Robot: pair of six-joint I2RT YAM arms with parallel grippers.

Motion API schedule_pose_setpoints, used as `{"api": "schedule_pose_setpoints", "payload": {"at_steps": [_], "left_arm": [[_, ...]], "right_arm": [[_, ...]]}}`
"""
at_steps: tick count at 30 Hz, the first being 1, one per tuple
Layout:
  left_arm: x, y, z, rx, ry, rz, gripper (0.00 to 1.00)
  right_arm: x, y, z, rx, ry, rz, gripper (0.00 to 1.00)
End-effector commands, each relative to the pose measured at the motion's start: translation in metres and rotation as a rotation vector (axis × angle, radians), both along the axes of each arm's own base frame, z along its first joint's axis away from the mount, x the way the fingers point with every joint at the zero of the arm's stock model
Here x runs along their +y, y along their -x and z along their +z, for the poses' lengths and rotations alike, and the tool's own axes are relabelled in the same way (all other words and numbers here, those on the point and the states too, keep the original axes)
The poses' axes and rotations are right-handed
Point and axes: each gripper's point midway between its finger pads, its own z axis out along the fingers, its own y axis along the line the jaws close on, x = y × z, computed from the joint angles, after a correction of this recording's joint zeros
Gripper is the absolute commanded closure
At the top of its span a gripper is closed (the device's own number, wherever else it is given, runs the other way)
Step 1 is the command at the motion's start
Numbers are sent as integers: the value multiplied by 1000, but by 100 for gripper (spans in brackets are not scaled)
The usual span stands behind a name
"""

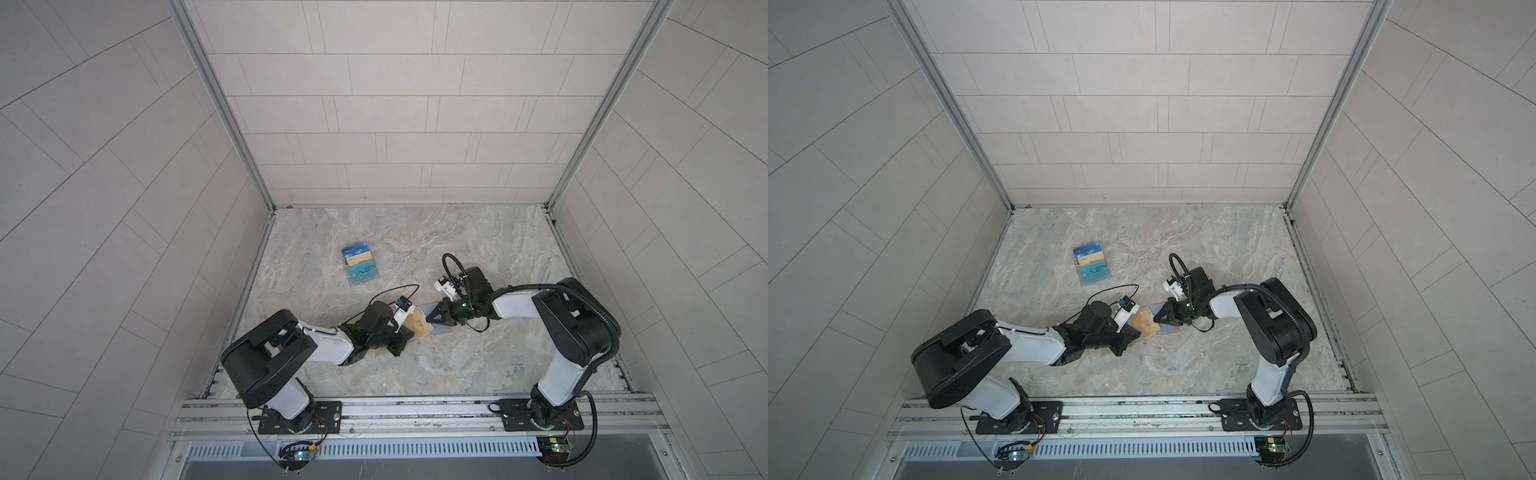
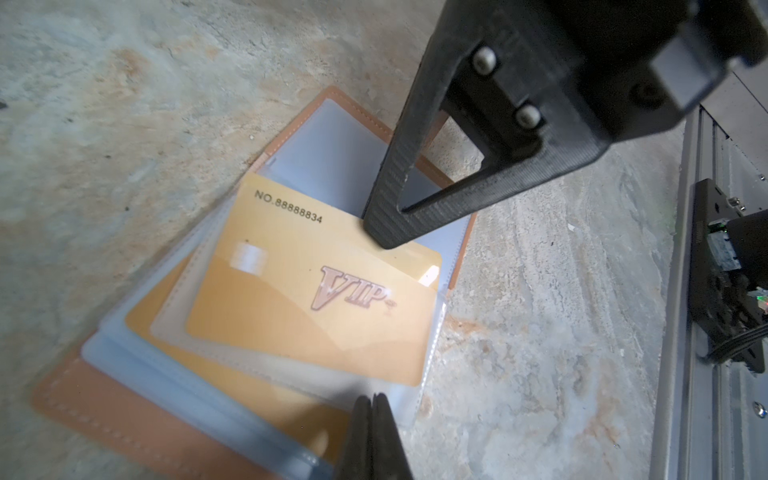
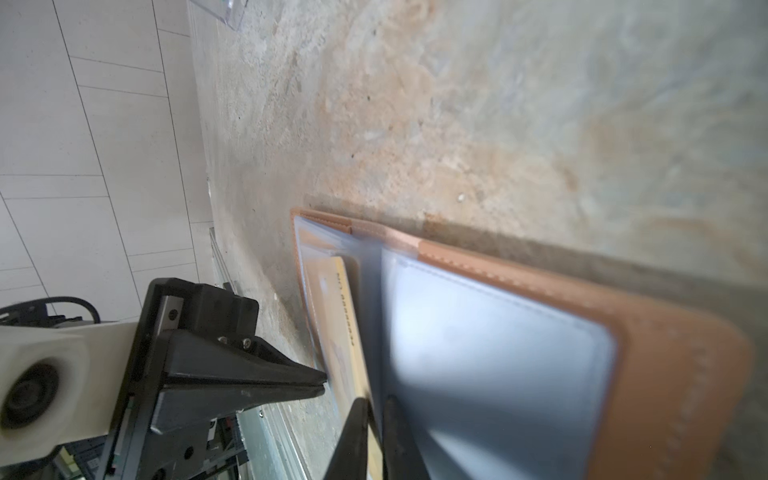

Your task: Take the credit cards out of the card holder

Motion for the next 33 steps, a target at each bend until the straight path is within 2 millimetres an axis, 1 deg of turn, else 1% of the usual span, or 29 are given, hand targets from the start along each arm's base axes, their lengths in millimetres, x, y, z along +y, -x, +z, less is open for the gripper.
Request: {"api": "schedule_pose_setpoints", "payload": {"at_steps": [1, 8, 11, 20, 23, 24, 25, 29, 33], "left_arm": [[30, 19, -44, 118, -166, 32, 100], [31, 19, -45, 121, -172, 35, 100], [30, 18, -45, 121, -171, 37, 100], [30, 17, -44, 121, -172, 42, 100], [30, 17, -43, 119, -170, 41, 100], [29, 16, -43, 119, -171, 41, 100], [29, 16, -42, 118, -169, 42, 100], [28, 15, -40, 117, -162, 46, 100], [23, 10, -31, 109, -139, 58, 100]], "right_arm": [[2, -2, 13, -32, -35, 4, 90], [2, 0, 12, -31, -39, 7, 97], [-3, -3, 12, -49, -32, -16, 100], [-20, -10, 19, -102, -23, -80, 100], [-24, -15, 25, -138, -16, -99, 100], [-28, -9, 19, -123, -3, -105, 100], [-31, -9, 19, -127, 2, -114, 100], [-41, -10, 24, -155, 31, -140, 100], [-49, -9, 31, -184, 66, -141, 100]]}}
